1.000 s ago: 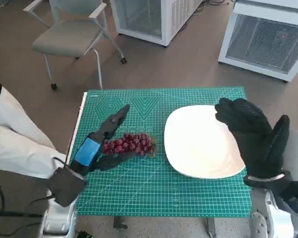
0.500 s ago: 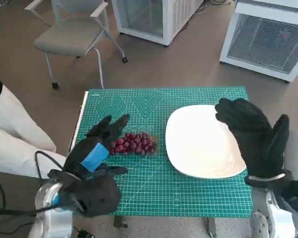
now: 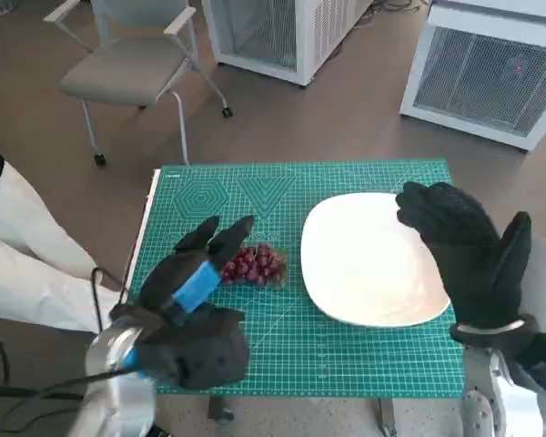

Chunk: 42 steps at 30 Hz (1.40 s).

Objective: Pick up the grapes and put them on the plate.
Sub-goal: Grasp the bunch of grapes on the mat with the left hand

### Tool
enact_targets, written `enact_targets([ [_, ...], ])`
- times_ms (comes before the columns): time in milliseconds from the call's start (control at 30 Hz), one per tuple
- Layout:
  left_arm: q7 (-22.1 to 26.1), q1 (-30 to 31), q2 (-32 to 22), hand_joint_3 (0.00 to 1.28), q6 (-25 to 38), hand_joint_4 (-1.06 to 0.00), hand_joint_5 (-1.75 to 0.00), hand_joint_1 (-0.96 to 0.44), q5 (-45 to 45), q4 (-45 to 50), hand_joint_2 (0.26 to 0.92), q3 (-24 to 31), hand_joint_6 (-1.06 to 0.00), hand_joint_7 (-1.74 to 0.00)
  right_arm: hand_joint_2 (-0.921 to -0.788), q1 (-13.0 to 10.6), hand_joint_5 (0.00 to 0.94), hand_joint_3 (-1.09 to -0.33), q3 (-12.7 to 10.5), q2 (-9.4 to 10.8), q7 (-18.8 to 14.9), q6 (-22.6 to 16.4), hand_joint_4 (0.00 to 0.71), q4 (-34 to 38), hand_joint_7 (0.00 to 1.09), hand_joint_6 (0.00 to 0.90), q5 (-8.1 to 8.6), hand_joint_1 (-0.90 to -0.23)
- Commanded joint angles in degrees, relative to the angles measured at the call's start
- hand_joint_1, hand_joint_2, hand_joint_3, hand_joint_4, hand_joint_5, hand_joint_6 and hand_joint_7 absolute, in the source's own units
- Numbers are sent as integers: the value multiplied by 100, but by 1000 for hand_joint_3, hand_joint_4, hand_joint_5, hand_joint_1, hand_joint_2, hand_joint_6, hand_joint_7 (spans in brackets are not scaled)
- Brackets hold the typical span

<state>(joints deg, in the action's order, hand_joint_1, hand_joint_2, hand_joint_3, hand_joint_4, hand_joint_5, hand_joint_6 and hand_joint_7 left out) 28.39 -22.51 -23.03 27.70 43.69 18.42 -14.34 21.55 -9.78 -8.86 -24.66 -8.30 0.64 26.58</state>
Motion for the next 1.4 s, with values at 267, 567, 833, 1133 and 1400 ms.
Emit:
enact_targets([
  [267,-1,-1147,202,7,150,-35,-6,-42,537,-1909,717,-753,-222,-20,-921,-190,765,-631,30,11,36,12,409,-61,1018,189,-104,-373],
  [567,-155,-2049,560,11,30,-34,-1,15,407,-3782,734,-1078,-238,-14,-921,-214,766,-631,33,25,52,8,408,-55,1017,189,-99,-375],
  [833,-165,-2991,961,13,-268,-4,1,-4,195,-5984,741,-1342,-221,-2,-921,-236,767,-632,96,74,99,-3,407,-81,1017,188,-132,-375],
  [1133,-337,-3507,1241,56,-435,-40,-15,72,199,-7373,826,-1596,-200,-1,-921,-311,768,-632,121,75,98,24,407,-151,1018,188,-86,-374],
  [1400,-537,-3731,1387,64,-615,-124,-36,9,74,-8030,839,-1654,-203,-2,-921,-370,771,-633,90,54,104,74,407,-196,1021,188,-49,-374],
])
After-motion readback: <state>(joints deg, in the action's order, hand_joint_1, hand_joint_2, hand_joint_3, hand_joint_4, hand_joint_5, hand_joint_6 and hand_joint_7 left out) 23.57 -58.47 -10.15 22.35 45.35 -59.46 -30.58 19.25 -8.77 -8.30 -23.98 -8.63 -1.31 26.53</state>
